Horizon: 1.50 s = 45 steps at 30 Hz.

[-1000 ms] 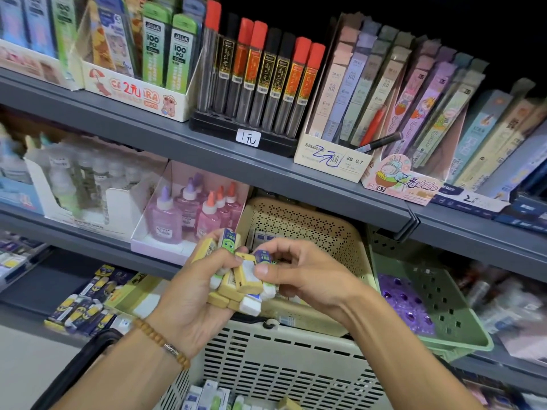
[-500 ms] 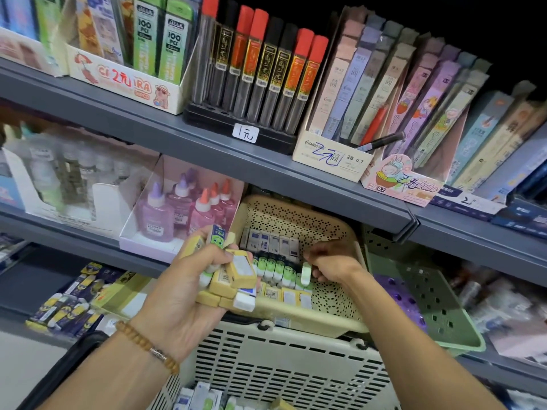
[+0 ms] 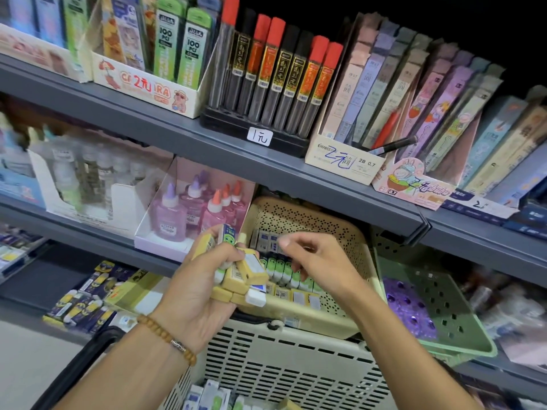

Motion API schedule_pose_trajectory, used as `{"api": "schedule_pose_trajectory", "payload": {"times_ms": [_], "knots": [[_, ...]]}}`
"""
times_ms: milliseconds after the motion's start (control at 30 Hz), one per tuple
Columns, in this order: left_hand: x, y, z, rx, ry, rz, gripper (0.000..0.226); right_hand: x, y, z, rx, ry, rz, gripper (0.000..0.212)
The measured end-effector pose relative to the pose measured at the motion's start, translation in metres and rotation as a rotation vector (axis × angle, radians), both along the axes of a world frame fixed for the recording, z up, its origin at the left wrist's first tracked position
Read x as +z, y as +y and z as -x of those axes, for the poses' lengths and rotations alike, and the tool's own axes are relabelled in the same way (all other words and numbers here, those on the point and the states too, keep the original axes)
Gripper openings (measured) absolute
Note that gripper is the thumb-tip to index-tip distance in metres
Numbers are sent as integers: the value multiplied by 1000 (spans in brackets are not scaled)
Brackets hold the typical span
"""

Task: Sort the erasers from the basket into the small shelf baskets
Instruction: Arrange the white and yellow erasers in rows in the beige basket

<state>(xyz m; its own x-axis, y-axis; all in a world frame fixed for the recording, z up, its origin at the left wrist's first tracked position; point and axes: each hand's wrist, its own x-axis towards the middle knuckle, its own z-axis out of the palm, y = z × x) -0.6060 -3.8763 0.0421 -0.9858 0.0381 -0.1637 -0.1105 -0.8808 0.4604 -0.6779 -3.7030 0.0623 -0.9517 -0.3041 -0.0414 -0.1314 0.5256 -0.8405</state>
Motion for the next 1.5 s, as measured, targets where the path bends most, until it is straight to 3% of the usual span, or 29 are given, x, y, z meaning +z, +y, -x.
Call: {"api": "schedule_pose_trajectory", "payload": {"times_ms": [67, 200, 333, 467, 567, 833, 967, 1167, 1367, 1500], "knots": [[1, -1, 0, -16, 41, 6, 34, 13, -10, -16, 165, -43, 72, 30], [0, -2, 1, 1, 73, -11, 44, 28, -25, -33, 333, 7, -77, 43], [-1, -2, 0, 27, 48, 46, 49, 31, -29, -34, 308, 36, -55, 45], [-1, 0, -1, 3, 43, 124, 51, 23, -24, -32, 259, -183, 226, 38], [0, 0, -1, 9, 36, 128, 55, 17, -14, -26, 115, -245, 357, 21], [5, -3, -3, 25, -34, 52, 52, -11, 38, 11, -254, -140, 188, 6], [5, -2, -1, 35, -41, 48, 54, -25, 56, 32, -383, -138, 101, 9], [4, -3, -1, 25, 5, 85, 52, -36, 61, 45, -397, -131, -117, 7], [3, -4, 2, 26, 54, 86, 44, -33, 59, 33, -254, -279, 47, 6], [2, -4, 2, 40, 55, 97, 38, -29, 61, 25, -124, -292, -202, 9]]}}
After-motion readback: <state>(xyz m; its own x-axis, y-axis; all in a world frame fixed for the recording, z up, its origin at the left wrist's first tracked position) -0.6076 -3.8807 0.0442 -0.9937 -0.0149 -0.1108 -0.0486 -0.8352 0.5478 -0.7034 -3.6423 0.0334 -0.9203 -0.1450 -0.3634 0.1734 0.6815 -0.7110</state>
